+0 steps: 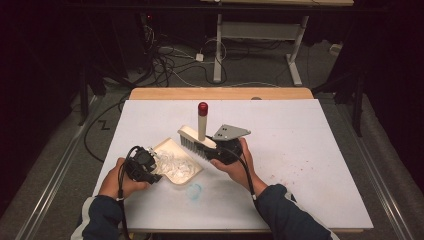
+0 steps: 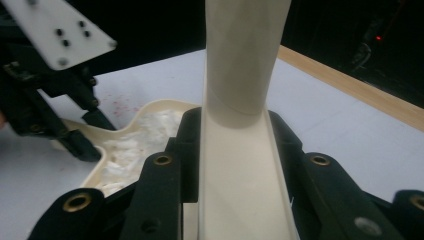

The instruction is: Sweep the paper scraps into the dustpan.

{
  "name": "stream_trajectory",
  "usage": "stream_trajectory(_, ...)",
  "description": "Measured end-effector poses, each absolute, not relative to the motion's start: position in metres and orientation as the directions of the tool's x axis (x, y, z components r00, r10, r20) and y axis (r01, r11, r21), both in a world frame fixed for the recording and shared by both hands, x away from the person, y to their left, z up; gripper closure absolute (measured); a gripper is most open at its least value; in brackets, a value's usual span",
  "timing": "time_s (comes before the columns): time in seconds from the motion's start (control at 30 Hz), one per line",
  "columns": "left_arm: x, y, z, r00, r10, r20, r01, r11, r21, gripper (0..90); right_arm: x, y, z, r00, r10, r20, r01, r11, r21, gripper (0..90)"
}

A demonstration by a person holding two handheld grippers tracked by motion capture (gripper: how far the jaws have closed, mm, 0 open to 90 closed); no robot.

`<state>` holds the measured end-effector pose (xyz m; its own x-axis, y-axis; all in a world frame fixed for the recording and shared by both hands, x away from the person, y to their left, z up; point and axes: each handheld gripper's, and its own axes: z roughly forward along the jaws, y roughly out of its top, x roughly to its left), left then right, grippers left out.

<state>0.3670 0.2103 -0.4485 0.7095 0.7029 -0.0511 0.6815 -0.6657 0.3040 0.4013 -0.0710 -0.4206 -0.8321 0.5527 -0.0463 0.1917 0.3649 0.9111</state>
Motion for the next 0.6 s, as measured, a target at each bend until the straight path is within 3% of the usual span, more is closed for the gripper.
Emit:
stream_trajectory(0.17, 0.366, 0.210, -0.449, 0.707, 0.705, -0.048, 0.682, -0.663, 0.309, 63.0, 0.410, -0.066, -0.433, -0.802, 0.590, -0.092, 0.208, 0.420, 0.883, 68.3)
stream_trajectory(0.6, 0.366, 0.208, -0.449, 0.692, 0.720, -0.044, 0.692, -0.645, 0.325, 63.0, 0.390, -0.066, -0.438, -0.860, 0.505, -0.077, 0.192, 0.459, 0.867, 68.3)
